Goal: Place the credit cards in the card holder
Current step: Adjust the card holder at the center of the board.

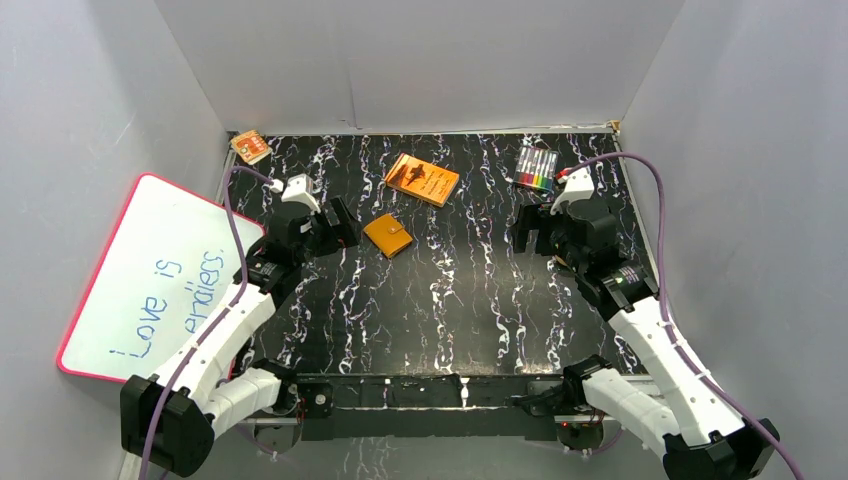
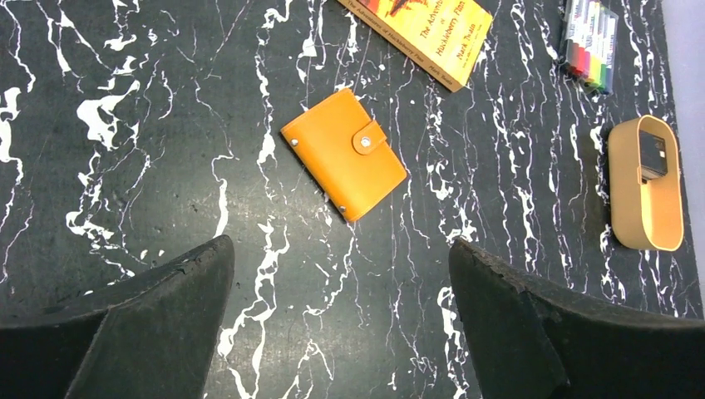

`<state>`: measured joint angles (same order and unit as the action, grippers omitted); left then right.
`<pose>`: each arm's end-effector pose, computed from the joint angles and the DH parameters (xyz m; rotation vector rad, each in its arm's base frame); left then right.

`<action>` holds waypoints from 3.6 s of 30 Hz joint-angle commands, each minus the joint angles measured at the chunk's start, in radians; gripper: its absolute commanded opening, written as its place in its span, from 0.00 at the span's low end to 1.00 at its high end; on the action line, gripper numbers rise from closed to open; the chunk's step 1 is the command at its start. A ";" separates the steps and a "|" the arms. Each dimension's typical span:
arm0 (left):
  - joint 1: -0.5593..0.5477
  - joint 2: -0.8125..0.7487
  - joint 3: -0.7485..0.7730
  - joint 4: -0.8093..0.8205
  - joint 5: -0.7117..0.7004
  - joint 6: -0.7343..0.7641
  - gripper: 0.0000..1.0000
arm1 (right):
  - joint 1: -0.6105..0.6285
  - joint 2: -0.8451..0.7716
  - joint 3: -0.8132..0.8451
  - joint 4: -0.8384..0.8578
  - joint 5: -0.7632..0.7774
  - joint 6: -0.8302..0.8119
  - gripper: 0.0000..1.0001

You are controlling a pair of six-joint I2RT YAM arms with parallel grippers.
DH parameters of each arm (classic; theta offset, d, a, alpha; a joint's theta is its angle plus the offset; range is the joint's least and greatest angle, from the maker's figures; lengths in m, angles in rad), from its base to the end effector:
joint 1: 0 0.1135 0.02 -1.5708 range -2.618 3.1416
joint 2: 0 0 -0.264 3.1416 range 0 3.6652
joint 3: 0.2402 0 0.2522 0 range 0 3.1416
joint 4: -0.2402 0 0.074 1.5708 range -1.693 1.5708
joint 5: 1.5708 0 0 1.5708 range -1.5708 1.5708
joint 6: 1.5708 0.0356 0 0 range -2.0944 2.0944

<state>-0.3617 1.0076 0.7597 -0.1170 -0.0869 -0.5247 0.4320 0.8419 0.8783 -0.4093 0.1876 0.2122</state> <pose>0.2195 -0.0797 0.2957 -0.2188 1.9555 -0.5034 0.1737 0.0728 0.3396 -0.0890 1.9427 0.2462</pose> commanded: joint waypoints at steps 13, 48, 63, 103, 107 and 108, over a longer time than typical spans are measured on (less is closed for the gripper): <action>0.006 -0.063 -0.031 0.013 -0.042 -0.021 0.98 | -0.007 0.030 0.136 -0.031 -0.083 0.009 0.99; 0.010 0.064 0.002 -0.286 -0.016 -0.266 0.95 | 0.148 0.737 0.133 0.566 -0.320 0.515 0.72; 0.010 0.057 -0.124 -0.256 -0.025 -0.226 0.94 | 0.185 1.126 0.353 0.616 -0.351 0.581 0.62; 0.010 0.032 -0.125 -0.245 0.023 -0.217 0.92 | 0.257 0.989 0.027 0.783 -0.370 0.716 0.00; 0.010 0.038 -0.129 -0.236 0.066 -0.218 0.92 | 0.261 0.837 -0.131 0.785 -0.377 0.715 0.00; 0.010 0.039 -0.133 -0.230 0.081 -0.222 0.92 | 0.265 0.794 -0.170 0.778 -0.375 0.720 0.00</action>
<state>-0.3561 1.0657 0.6289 -0.3545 -0.0645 -0.7544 0.6841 1.7838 0.8152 0.3616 -0.1870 0.9380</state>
